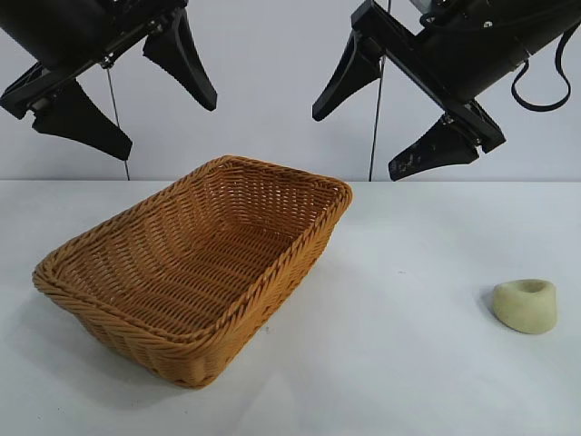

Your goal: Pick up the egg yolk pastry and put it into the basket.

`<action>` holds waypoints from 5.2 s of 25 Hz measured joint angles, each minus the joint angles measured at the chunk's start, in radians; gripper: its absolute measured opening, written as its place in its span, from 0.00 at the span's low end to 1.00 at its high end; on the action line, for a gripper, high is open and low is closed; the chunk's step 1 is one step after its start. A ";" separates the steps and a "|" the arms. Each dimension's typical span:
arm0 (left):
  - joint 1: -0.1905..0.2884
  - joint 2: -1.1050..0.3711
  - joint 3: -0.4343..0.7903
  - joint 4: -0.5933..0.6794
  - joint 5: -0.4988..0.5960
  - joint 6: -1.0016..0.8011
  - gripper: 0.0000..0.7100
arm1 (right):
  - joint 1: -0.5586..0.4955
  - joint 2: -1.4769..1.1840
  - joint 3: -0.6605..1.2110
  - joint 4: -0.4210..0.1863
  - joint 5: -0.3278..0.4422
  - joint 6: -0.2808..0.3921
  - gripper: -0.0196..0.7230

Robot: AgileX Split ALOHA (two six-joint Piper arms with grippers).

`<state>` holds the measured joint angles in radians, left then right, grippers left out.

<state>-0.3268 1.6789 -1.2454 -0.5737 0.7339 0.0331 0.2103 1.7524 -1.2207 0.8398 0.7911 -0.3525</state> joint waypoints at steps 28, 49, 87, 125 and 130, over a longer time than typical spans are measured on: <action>0.000 0.000 0.000 0.000 0.000 0.000 0.92 | 0.000 0.000 0.000 0.002 0.000 0.000 0.96; -0.066 -0.280 0.115 0.319 0.107 -0.494 0.92 | 0.000 0.000 0.000 0.002 0.000 0.000 0.96; -0.162 0.213 0.261 0.415 -0.175 -1.302 0.91 | 0.000 0.000 0.000 0.002 0.001 0.000 0.96; 0.054 0.264 -0.085 0.214 0.132 -0.523 0.11 | 0.000 0.000 0.000 -0.001 0.020 0.000 0.96; 0.054 0.321 -0.153 0.205 0.207 -0.339 0.11 | 0.000 0.000 0.000 -0.004 0.020 0.000 0.96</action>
<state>-0.2728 1.9997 -1.3981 -0.3688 0.9412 -0.3060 0.2103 1.7524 -1.2209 0.8356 0.8115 -0.3522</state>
